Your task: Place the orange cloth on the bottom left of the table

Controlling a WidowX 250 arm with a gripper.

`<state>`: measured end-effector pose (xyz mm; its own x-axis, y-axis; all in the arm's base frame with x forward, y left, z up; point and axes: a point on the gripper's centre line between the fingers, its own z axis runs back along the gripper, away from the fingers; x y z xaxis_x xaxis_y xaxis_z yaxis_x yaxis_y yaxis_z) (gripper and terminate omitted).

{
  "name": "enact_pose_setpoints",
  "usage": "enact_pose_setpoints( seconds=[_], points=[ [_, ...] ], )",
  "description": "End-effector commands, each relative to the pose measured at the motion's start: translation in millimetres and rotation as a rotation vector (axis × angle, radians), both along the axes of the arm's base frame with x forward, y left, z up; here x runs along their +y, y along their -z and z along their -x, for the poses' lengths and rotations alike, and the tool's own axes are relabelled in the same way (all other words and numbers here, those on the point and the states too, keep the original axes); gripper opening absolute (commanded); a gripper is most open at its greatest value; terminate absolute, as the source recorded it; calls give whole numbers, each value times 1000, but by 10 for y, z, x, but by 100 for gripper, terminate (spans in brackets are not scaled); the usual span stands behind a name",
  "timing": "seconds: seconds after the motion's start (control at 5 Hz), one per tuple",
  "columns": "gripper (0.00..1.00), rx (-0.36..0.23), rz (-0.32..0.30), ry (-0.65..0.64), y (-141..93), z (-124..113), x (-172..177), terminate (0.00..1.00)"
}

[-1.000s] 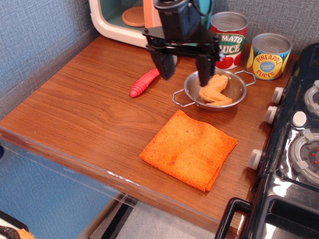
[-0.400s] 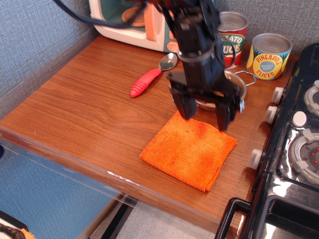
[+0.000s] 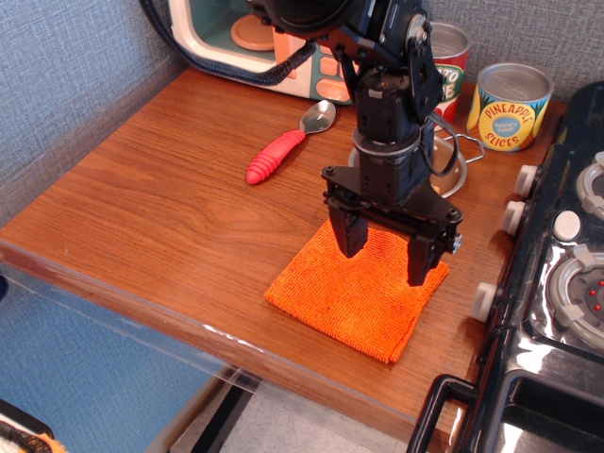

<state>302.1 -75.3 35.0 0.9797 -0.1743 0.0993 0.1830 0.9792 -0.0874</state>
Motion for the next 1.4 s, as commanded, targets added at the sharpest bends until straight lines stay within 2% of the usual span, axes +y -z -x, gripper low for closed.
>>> enact_pose_setpoints(
  seconds=[0.0, 0.2, 0.6, 1.0, 1.2],
  points=[
    [100, -5, -42, 4, -53, 2, 33, 0],
    [100, 20, -73, 15, 75, 10, -24, 0],
    [100, 74, -62, -1, 349, -10, -33, 0],
    [100, 100, -34, -34, 408, 138, 289, 0],
    [100, 121, -24, -67, 445, 330, 561, 0]
  ],
)
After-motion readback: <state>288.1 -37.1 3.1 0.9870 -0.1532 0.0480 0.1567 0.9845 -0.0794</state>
